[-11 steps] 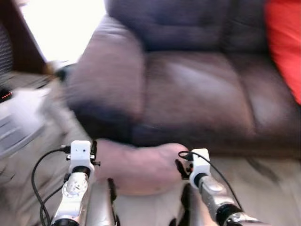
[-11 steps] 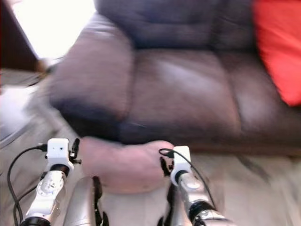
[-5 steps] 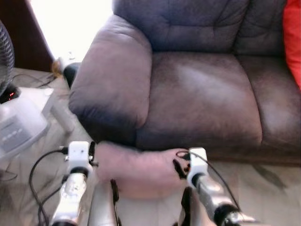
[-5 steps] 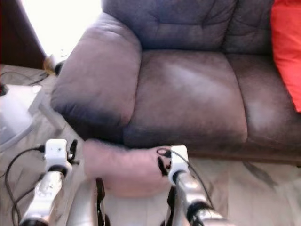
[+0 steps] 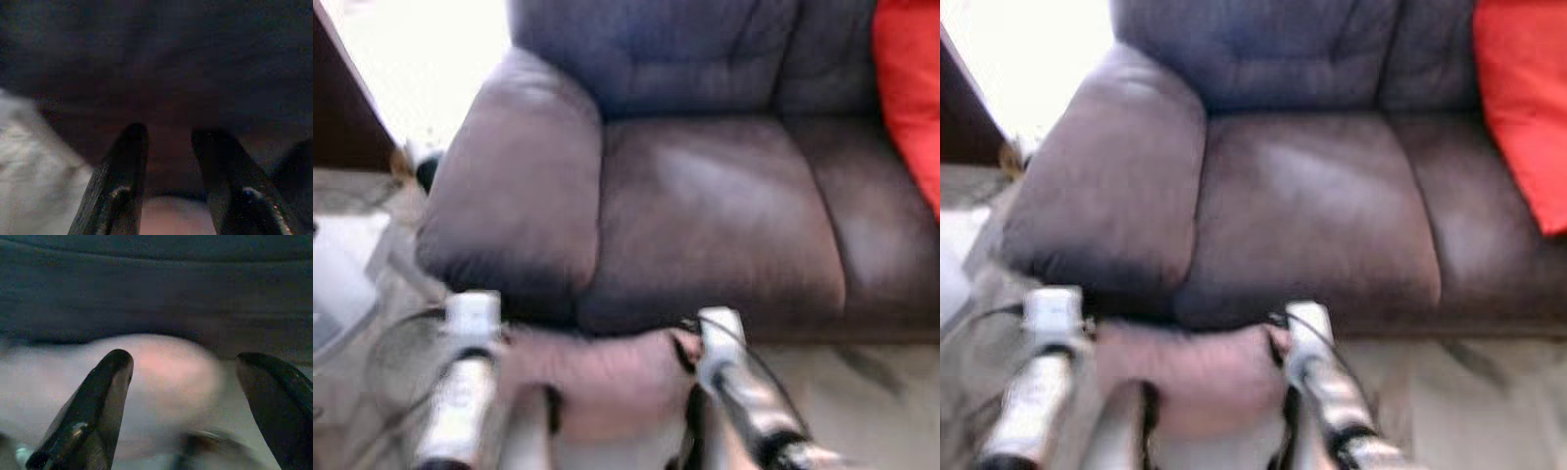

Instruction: Move the pillow to the sofa from floor

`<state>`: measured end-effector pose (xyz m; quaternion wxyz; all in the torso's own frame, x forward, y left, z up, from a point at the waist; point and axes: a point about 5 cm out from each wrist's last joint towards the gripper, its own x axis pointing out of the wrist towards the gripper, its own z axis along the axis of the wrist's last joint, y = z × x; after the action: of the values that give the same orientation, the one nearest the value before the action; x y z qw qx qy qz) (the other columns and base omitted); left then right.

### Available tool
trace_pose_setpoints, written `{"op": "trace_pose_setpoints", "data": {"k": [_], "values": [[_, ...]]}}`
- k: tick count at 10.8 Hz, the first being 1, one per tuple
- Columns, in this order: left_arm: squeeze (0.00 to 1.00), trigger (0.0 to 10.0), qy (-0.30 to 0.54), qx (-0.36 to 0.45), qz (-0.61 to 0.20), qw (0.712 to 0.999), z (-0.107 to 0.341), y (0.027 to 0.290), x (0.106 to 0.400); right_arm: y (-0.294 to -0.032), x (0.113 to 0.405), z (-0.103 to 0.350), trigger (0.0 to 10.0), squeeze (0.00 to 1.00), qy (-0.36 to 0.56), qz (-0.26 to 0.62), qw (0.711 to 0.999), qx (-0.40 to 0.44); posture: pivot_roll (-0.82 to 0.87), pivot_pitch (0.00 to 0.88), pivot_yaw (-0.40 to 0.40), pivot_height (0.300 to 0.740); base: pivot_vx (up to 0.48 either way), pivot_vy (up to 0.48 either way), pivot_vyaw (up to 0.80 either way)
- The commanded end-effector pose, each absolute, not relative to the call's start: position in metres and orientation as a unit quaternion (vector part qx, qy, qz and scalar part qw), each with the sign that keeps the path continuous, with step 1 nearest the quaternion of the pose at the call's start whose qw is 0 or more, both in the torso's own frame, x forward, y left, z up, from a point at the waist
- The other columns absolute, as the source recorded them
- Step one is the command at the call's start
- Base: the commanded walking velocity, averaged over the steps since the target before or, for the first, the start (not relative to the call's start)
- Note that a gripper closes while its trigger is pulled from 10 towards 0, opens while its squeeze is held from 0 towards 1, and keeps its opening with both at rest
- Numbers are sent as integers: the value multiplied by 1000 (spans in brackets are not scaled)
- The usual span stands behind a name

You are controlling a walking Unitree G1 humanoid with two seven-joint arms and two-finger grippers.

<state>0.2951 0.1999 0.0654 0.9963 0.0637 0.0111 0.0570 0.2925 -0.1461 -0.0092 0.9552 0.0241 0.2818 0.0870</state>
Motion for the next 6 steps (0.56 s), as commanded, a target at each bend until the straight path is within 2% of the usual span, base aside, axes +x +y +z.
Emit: {"op": "trace_pose_setpoints", "data": {"k": [1, 3, 4, 6], "values": [[0, 10000, 26, 75, 62, 995, 58, 207, 287, -143, 287, -15, 10000, 0, 293, 89, 951, 28, 183, 190, -52, 535, 0, 0, 0], [0, 10000, 27, 75, 60, 995, 58, 207, 287, -144, 285, -17, 10000, 0, 299, 86, 950, 26, 185, 192, -52, 535, 0, 0, 0], [0, 10000, 27, 75, 60, 995, 58, 207, 287, -144, 284, -17, 10000, 1000, 301, 86, 949, 33, 187, 193, -52, 535, 0, 0, 0], [0, 10000, 27, 76, 59, 995, 59, 207, 287, -141, 283, -19, 10000, 1000, 311, 87, 946, 26, 191, 198, -53, 535, 0, 0, 0]]}}
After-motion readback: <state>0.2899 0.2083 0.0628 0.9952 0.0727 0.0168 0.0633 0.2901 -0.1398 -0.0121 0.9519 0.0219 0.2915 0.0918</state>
